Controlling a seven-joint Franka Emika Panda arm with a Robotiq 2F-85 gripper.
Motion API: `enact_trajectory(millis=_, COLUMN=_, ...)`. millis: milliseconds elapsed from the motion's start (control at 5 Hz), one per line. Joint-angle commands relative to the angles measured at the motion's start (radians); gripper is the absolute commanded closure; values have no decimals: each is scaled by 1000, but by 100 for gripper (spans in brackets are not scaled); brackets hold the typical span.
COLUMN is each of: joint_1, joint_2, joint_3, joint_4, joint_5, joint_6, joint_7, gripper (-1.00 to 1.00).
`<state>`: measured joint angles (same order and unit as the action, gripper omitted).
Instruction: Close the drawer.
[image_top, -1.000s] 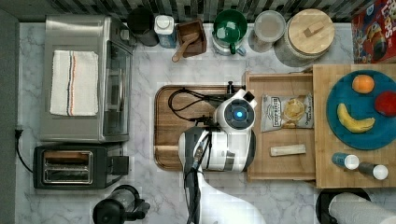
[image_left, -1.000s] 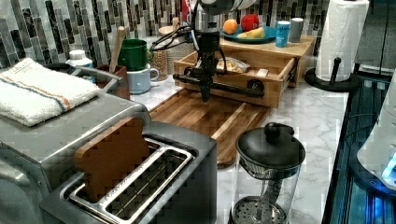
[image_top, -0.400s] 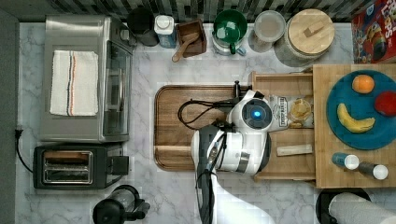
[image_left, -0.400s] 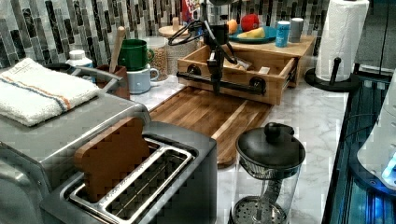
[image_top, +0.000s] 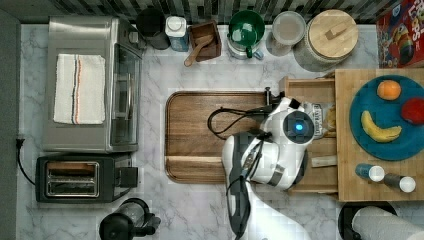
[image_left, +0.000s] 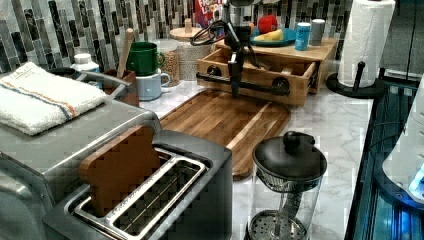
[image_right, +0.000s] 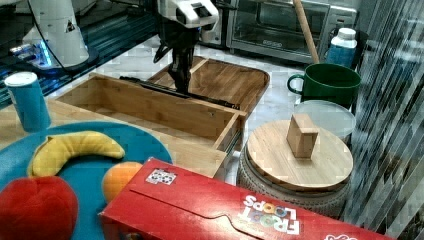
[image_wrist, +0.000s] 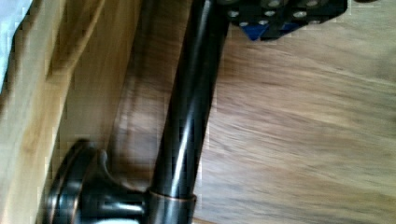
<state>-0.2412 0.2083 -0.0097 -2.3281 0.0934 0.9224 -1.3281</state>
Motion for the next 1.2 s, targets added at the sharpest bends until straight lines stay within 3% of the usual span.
enact_trajectory(millis=200, joint_1=-168, joint_2=88, joint_3=-158, joint_4=251, joint_5=-39, joint_6=-39, joint_7=-138, gripper=100)
enact_trajectory(millis=400, joint_1=-156, joint_2=143, joint_3=-219, joint_4=314, joint_5=16, joint_6=-23, joint_7=-241, gripper=100)
enact_trajectory(millis=600, joint_1=-206, joint_2=190, joint_3=-203, joint_4=395, joint_5=-14, joint_6=-46, joint_7=-265, gripper=100)
enact_trajectory(millis=800, joint_1=-213, joint_2=186, joint_3=-206, joint_4=401, joint_5=-10, joint_6=-57, joint_7=-265, gripper=100)
enact_trajectory(millis=1200, joint_1=-190, joint_2=114, joint_3=-199, joint_4=296, joint_5=-13, joint_6=37, joint_7=-182, gripper=100)
